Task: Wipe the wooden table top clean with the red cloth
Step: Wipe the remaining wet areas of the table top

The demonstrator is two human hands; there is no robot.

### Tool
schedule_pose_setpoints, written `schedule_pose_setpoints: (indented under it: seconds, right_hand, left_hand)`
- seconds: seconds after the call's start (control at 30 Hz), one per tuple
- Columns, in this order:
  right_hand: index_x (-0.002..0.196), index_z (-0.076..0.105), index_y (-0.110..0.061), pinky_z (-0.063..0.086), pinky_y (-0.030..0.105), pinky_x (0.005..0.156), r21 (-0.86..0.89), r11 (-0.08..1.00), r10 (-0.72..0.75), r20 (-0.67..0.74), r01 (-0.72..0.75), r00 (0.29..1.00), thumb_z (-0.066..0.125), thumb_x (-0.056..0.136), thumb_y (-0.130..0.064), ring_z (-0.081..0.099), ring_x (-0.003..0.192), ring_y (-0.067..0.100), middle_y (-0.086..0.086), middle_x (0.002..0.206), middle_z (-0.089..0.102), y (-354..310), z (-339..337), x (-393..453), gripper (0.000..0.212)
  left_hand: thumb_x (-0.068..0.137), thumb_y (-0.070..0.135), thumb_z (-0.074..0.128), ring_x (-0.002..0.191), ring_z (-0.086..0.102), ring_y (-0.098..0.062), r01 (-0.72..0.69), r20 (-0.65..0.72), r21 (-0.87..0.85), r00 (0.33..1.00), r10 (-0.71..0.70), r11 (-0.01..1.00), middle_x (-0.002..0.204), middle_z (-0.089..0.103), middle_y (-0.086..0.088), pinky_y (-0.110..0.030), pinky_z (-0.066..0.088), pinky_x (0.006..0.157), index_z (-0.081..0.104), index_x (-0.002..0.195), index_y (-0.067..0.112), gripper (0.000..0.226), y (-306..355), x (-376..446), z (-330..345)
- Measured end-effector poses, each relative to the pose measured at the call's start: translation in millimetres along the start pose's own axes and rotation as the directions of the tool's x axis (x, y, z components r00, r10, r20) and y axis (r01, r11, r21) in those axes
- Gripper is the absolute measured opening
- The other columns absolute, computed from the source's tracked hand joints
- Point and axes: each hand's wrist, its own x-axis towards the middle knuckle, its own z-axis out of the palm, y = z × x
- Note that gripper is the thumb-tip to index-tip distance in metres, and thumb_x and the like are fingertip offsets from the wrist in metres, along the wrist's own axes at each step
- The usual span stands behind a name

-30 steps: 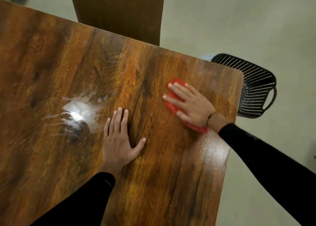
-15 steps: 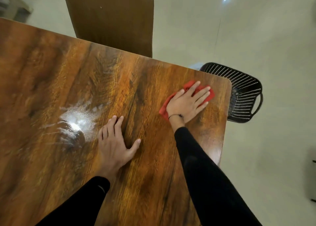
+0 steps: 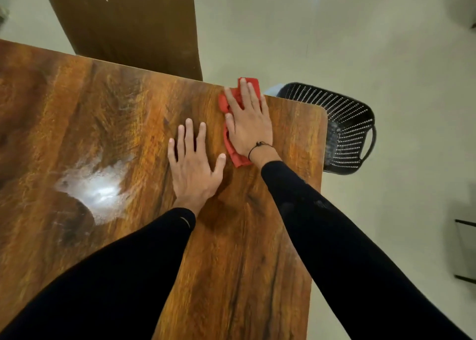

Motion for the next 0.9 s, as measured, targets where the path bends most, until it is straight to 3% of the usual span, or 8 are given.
schedule_pose_setpoints:
  seconds: [0.07, 0.2, 0.47, 0.57, 0.77, 0.9]
  right_hand:
    - [0.181, 0.023, -0.027, 0.008, 0.056, 0.142, 0.003, 0.979, 0.202, -0.017, -0.202, 0.979, 0.029, 0.118, -0.044, 0.005, 0.177, 0.032, 0.014, 0.19, 0.006, 15, -3, -8, 0.065]
    - [0.182, 0.016, -0.027, 0.007, 0.057, 0.142, 0.019, 0.857, 0.516, -0.043, -0.516, 0.856, 0.028, 0.119, -0.041, 0.003, 0.177, 0.034, 0.017, 0.189, 0.001, 57, -10, -21, 0.066]
    - [0.182, 0.016, -0.022, 0.01, 0.059, 0.141, 0.103, 0.702, 0.712, -0.088, -0.704, 0.697, 0.031, 0.119, -0.041, 0.004, 0.176, 0.038, 0.02, 0.189, 0.003, 70, -8, -43, 0.068]
    - [0.182, 0.015, -0.02, 0.012, 0.059, 0.142, 0.092, 0.714, 0.7, -0.081, -0.694, 0.71, 0.03, 0.119, -0.042, 0.006, 0.176, 0.038, 0.021, 0.188, 0.006, 63, -4, -72, 0.068]
    - [0.182, 0.01, -0.019, 0.01, 0.054, 0.143, 0.036, 0.814, 0.58, -0.011, -0.579, 0.815, 0.028, 0.119, -0.041, 0.004, 0.176, 0.036, 0.018, 0.189, 0.004, 50, 2, -160, 0.07]
    - [0.183, 0.013, -0.021, 0.013, 0.054, 0.143, 0.027, 0.847, 0.531, 0.022, -0.531, 0.847, 0.032, 0.118, -0.039, 0.006, 0.176, 0.036, 0.016, 0.189, 0.005, 39, 7, -226, 0.07]
  left_hand:
    - [0.1, 0.072, 0.044, 0.172, 0.01, -0.031, -0.039, 0.016, 0.049, 0.999, 0.038, 0.998, 0.186, 0.01, -0.007, -0.062, 0.007, 0.136, 0.021, 0.176, 0.034, 0.088, 5, 2, -1]
    - [0.094, 0.083, 0.043, 0.172, 0.01, -0.033, -0.115, 0.069, 0.121, 0.992, 0.107, 0.986, 0.186, 0.01, -0.005, -0.072, 0.008, 0.132, 0.024, 0.174, 0.041, 0.093, 7, 1, -3]
    - [0.092, 0.084, 0.047, 0.172, 0.013, -0.033, -0.109, 0.055, 0.104, 0.993, 0.104, 0.988, 0.185, 0.015, -0.006, -0.072, 0.009, 0.131, 0.03, 0.172, 0.04, 0.094, 11, 2, -7]
    - [0.091, 0.084, 0.047, 0.172, 0.012, -0.033, -0.101, 0.069, 0.104, 0.993, 0.094, 0.989, 0.185, 0.014, -0.006, -0.073, 0.01, 0.131, 0.03, 0.172, 0.04, 0.094, 13, 1, -9]
    - [0.092, 0.083, 0.046, 0.172, 0.012, -0.033, -0.115, 0.079, 0.074, 0.991, 0.11, 0.991, 0.185, 0.016, -0.008, -0.073, 0.007, 0.132, 0.032, 0.172, 0.036, 0.094, 16, -1, -13]
    - [0.092, 0.083, 0.048, 0.171, 0.014, -0.033, -0.141, 0.07, 0.059, 0.988, 0.137, 0.988, 0.184, 0.017, -0.009, -0.069, 0.007, 0.133, 0.034, 0.17, 0.036, 0.092, 14, -4, -14]
